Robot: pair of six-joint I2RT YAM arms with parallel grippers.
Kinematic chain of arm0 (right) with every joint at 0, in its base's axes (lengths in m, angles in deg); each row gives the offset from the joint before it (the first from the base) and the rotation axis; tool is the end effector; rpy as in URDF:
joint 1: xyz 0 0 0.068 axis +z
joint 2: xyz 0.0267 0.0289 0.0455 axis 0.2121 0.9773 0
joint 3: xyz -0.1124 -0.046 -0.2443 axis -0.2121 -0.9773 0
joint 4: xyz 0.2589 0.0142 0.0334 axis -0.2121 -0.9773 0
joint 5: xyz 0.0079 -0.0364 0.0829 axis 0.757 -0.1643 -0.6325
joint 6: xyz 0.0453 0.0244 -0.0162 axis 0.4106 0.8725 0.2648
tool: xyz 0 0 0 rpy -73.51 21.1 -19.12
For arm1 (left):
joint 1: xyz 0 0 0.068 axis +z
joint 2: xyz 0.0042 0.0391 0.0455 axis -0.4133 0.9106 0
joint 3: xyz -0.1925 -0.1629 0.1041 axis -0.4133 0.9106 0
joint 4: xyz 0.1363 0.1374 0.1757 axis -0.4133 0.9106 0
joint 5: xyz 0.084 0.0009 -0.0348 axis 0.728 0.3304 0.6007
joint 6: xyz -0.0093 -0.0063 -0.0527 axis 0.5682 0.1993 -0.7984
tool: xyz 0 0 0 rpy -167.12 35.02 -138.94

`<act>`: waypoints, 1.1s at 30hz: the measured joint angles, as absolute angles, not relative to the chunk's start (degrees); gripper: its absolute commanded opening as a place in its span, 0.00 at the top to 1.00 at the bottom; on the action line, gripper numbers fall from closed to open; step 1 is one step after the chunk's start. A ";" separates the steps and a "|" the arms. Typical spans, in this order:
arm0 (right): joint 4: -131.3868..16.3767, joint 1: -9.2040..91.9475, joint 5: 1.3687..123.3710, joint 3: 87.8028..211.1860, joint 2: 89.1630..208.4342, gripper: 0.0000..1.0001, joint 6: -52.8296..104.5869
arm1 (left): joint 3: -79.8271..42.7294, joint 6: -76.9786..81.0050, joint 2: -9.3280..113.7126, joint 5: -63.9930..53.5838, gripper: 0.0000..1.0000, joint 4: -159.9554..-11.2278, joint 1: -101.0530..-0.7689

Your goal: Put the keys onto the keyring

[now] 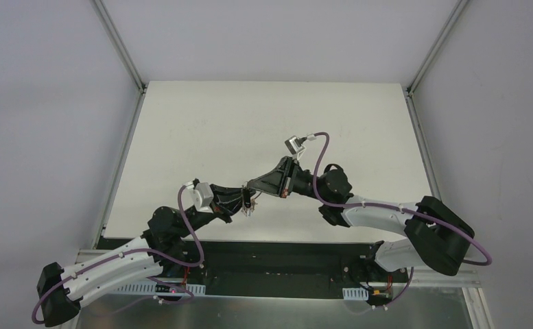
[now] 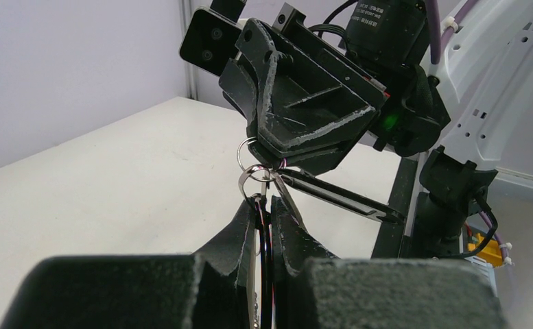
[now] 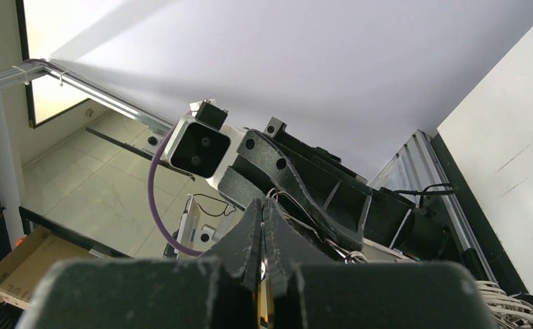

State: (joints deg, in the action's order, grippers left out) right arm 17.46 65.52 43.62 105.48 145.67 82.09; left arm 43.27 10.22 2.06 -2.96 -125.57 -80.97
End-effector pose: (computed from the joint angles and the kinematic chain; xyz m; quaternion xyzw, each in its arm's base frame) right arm 0.1493 0.2265 0.2856 -0.1524 0.5160 0.7710 0.3407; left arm 0.0689 -0.1111 0.2711 0.2731 0.4455 -0.4493 0.7246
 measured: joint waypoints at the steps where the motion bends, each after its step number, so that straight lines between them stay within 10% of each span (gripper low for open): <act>1: 17.46 65.46 43.55 105.48 145.67 1.00 82.11 | 43.27 10.22 2.09 -2.94 1.00 -125.64 -80.99; 13: 12.78 63.25 41.24 105.17 141.61 1.00 80.91 | 42.42 11.51 3.20 -2.31 1.00 -124.33 -80.99; 23: 10.05 62.94 40.38 105.04 137.54 1.00 79.20 | 40.82 12.73 6.83 -2.42 0.70 -120.87 -81.05; 25: 10.05 62.94 40.17 105.04 137.17 1.00 78.98 | 40.82 12.80 7.31 -2.42 0.72 -120.02 -81.05; 28: 10.03 62.83 39.84 105.04 136.95 1.00 78.81 | 40.82 13.04 7.68 -2.35 1.00 -119.37 -81.05; 33: 9.81 62.57 39.71 105.02 136.86 1.00 78.61 | 40.69 13.69 7.66 -2.20 1.00 -118.62 -81.05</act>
State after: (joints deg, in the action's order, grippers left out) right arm 9.81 62.57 39.71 105.02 136.86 78.61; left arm 40.69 13.69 7.66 -2.20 -118.62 -81.05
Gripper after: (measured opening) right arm 0.005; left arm 0.008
